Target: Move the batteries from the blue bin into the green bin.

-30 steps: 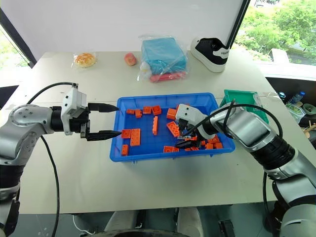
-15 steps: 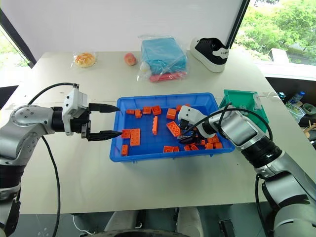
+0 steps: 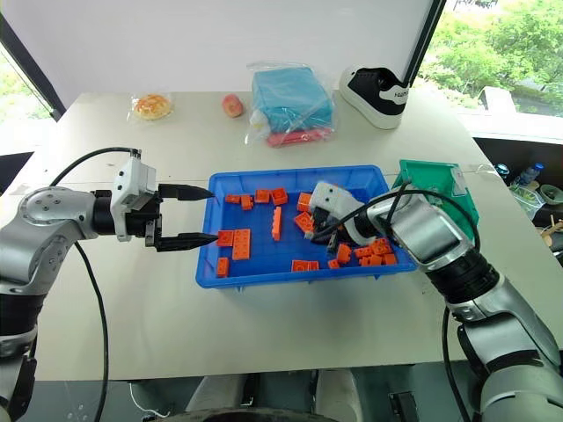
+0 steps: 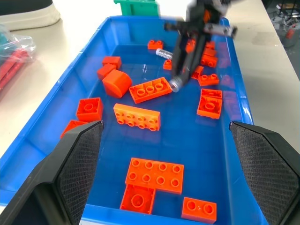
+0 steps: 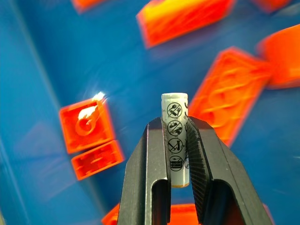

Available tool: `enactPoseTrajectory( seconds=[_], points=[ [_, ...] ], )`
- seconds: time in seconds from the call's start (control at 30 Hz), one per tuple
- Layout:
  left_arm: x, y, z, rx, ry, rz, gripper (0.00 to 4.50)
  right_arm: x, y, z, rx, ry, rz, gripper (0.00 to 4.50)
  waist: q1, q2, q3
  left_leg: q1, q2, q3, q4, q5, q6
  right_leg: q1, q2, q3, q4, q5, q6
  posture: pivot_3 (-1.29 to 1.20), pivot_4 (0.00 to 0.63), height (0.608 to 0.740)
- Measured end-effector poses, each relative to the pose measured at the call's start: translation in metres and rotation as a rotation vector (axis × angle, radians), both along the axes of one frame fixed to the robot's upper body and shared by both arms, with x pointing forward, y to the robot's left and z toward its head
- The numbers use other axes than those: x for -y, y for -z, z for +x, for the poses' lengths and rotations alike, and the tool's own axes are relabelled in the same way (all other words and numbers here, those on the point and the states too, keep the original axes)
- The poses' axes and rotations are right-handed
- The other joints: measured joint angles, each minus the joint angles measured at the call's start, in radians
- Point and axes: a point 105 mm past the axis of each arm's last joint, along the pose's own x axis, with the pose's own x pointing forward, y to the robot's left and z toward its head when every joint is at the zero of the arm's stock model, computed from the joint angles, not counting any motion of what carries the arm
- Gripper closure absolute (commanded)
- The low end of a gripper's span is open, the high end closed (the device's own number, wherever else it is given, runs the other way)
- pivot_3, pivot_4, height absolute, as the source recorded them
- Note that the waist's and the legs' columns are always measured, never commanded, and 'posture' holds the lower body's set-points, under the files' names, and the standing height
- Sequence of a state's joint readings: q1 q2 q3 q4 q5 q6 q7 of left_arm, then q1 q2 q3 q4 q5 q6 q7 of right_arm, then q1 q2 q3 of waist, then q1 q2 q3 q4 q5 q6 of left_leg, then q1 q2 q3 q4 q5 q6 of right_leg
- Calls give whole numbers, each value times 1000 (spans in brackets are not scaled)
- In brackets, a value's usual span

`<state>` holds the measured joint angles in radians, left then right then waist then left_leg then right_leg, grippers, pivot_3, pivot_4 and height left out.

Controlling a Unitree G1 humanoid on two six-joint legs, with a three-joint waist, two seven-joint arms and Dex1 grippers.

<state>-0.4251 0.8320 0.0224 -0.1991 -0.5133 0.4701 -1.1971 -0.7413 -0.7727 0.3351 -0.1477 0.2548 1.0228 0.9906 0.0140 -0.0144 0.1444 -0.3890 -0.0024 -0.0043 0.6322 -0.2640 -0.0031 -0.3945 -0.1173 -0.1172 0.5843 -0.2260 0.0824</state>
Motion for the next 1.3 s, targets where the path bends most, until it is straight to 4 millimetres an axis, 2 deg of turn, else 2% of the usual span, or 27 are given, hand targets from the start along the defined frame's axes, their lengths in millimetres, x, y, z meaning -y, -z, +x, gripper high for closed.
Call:
enactPoseTrajectory(
  seconds=[0.1,0.2,0.27,0.37,0.43,0.5,0.63,0.73,0.83,0.9,0.97,1.1,1.17,1.23,1.3],
  points=[
    [0,1,-1,0,4,0,0,28,-37,12,113,124,21,4472,1,0,0,0,0,0,0,0,0,0,0,0,0,0,0,0,150,725],
    [0,5,-3,-17,10,-3,0,78,-66,19,212,295,-6,4472,2,0,0,0,0,0,-1,0,0,0,0,0,-2,0,0,0,150,725],
    [1,5,-3,-20,21,-10,0,105,-72,21,250,381,-33,4472,-1,-1,0,0,0,1,0,0,0,1,0,0,-2,0,0,0,150,725],
    [6,3,-1,-13,37,-24,0,146,-71,27,299,520,-95,4472,-2,0,0,1,0,2,0,0,0,1,0,0,-1,0,0,0,150,725],
    [7,-1,0,1,45,-28,0,164,-68,29,322,574,-134,4472,-3,1,0,1,0,3,0,0,0,1,0,0,-1,0,0,0,150,725],
    [8,-4,2,9,51,-33,0,172,-63,30,328,585,-155,3368,-5,1,0,1,0,3,-1,0,0,1,0,0,-1,1,0,0,150,725],
    [11,-5,4,12,65,-34,0,170,-46,27,299,544,-184,1435,-4,2,0,2,0,3,-1,0,0,1,0,0,0,1,0,0,150,725],
    [11,-4,4,9,66,-32,0,170,-50,30,329,530,-212,1435,-3,3,1,1,0,3,0,0,0,1,0,0,-1,0,0,0,150,725],
    [11,-4,3,9,65,-31,0,163,-70,37,369,548,-166,1435,-4,3,1,2,1,3,0,0,0,1,0,0,-1,0,-1,0,150,725],
    [11,-4,3,8,65,-29,0,146,-81,39,351,570,-49,1435,-6,3,1,2,1,2,-1,0,0,1,0,0,0,1,-1,0,150,725],
    [11,-3,2,6,63,-27,0,120,-83,37,272,588,97,1435,-6,3,1,2,2,2,-1,0,0,1,1,0,0,1,-1,0,150,725],
    [11,-1,0,7,60,-22,0,64,-66,18,37,579,285,1435,0,3,1,1,1,0,-1,0,0,1,0,0,1,1,-1,0,150,725],
    [12,2,-3,0,58,-21,0,46,-53,10,-31,567,343,1435,5,1,0,1,0,-1,0,0,0,2,-1,0,0,1,-2,0,150,725],
    [11,4,-3,-8,54,-21,0,46,-35,6,-83,611,356,1435,11,0,-1,1,-1,-1,1,0,0,2,-1,0,-2,0,-2,0,150,725],
    [11,4,-3,-7,51,-21,0,58,-15,5,-97,730,360,1435,19,1,-1,1,-2,0,2,0,0,2,-1,1,-2,0,-3,0,150,725]
  ],
)
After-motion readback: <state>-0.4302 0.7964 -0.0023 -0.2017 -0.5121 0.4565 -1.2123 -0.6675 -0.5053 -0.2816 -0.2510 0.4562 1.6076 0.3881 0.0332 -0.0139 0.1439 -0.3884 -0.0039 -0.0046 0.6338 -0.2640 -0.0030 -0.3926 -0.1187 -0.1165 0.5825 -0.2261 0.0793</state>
